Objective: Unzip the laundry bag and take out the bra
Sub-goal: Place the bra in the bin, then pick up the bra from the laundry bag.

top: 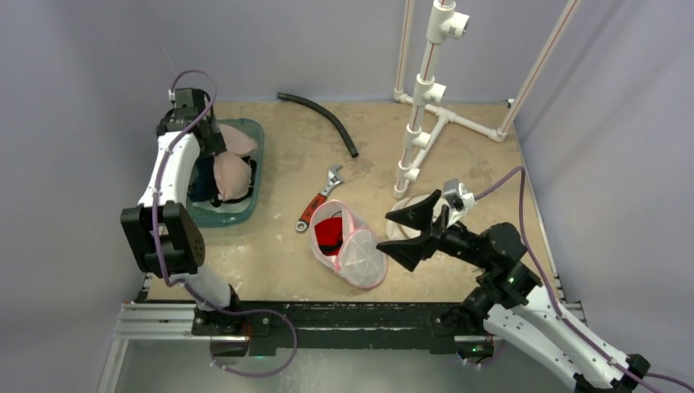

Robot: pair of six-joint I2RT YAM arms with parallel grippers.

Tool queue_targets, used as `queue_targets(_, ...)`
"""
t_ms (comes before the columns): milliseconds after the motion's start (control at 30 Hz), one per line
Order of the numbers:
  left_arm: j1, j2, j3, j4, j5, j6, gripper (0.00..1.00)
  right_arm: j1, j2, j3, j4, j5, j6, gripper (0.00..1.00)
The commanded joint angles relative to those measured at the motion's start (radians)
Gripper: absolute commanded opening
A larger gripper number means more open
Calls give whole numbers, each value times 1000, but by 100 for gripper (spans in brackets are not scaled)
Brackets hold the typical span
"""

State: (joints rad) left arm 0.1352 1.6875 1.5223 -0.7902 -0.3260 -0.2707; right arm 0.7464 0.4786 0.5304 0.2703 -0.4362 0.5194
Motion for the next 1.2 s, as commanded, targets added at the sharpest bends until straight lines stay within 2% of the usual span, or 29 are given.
queue_targets(0,2,-144,57,5,-87,-40,79,5,18,19,8,27,-12,98)
queue_targets(100,-38,-270,33,36,-49,-55,82,5,47,20,12,76,-19,98)
queue_targets(200,-212,-416,-46,81,-35,-80,82,5,120,26,-10,148,-20,97)
queue_targets(367,-488,-651,-320,253,168,-210,82,9,326,50,-57,264,-16,89)
queue_targets(467,-635,-728,-468,340,192,-296,82,27,440,59,-47,342,-6,87)
queue_targets(567,-749,-781,-563,381,189,-353,77,44,542,77,-28,390,-1,87)
queue_targets(667,-808,-817,-637,411,184,-392,72,55,638,89,7,433,8,86)
queue_targets(833,-853,-811,-757,550,298,-458,65,73,740,142,33,492,9,85)
queue_targets(933,-917,-784,-779,583,280,-464,64,92,808,192,17,531,-5,83)
queue_targets(1000,-944,-765,-790,593,271,-463,64,92,852,207,10,546,-8,76)
queue_targets(1167,-995,-698,-818,635,253,-475,61,92,899,206,0,580,-1,45)
